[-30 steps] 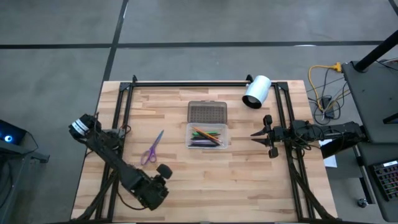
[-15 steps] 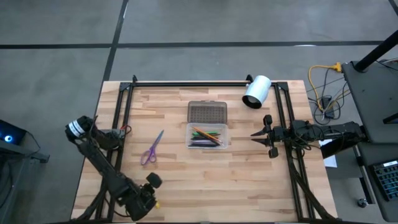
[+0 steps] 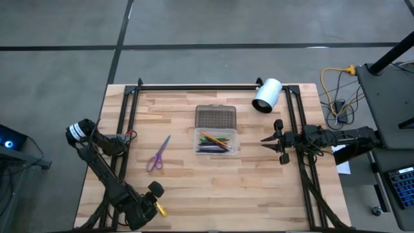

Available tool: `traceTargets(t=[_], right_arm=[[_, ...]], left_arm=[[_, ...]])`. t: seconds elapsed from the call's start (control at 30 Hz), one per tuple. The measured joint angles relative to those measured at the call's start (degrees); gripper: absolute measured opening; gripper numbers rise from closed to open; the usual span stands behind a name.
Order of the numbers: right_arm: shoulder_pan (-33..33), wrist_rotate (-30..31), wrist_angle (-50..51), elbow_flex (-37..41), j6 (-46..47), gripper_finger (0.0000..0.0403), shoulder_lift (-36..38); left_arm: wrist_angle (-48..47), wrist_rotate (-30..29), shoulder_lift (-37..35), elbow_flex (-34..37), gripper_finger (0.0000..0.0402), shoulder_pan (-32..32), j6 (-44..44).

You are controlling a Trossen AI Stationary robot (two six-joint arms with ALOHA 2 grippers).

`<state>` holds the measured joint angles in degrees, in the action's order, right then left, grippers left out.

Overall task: Pick & place school supplies into a supply box
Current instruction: Put the yellow pen into the white and black supply box

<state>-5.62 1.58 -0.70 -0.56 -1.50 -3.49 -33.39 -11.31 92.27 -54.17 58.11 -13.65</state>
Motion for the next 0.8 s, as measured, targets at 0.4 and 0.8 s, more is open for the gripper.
traceTargets(t=[0.4,0.8], right_arm=[[0.0,0.0,0.0,0.0,0.0,0.0068,0.0],[0.0,0.0,0.0,0.0,0.0,0.0068,0.0]], left_arm=[[3.9,-0.1,-1.6,3.4,0.0088,0.0,1.0],[2.7,-0.1,1.0,2.8,0.0089,-1.7,1.8]])
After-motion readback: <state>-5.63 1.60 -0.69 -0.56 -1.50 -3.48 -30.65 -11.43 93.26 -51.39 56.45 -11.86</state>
